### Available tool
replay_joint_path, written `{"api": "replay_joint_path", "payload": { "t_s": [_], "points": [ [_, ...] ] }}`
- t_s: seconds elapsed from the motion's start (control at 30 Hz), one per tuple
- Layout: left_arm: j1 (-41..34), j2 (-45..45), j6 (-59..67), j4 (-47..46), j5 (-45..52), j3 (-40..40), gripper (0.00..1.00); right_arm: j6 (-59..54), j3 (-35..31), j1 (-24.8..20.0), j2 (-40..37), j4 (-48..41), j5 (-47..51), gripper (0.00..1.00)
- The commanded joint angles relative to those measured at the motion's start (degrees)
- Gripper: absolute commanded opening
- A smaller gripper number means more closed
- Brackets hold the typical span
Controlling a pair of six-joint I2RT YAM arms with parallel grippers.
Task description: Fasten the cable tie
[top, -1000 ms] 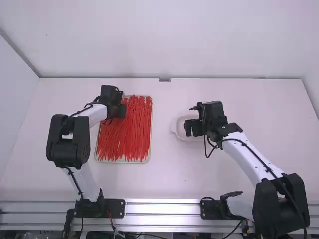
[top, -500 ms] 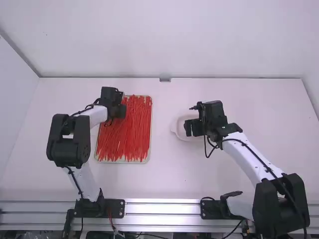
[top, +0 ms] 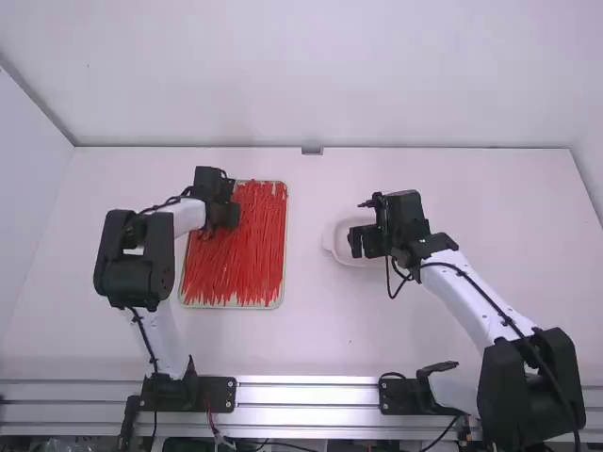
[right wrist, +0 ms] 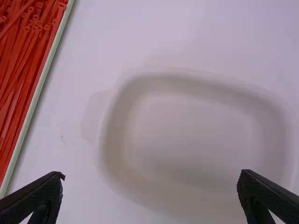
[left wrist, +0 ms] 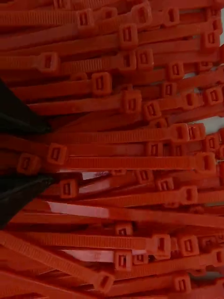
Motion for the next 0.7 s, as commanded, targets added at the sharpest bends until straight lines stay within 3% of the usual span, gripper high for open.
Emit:
{"api": "replay_joint_path", "payload": {
  "t_s": [0.0,0.23,0.67],
  "points": [
    [-0.1,0.6,-0.1,-1.5,0.6,2.6,0.27,-0.3,2.0,0.2,0.2,0.2,-0.1,1.0],
    [-0.2,0.6,-2.0,-4.6,-1.9,5.8,0.29,-0.3,2.0,0.2,0.2,0.2,-0.1,1.0],
    [-0.2,0.6,-2.0,-5.3,1.0,5.2,0.21,-0.3,2.0,0.2,0.2,0.2,-0.1,1.0]
  ]
}}
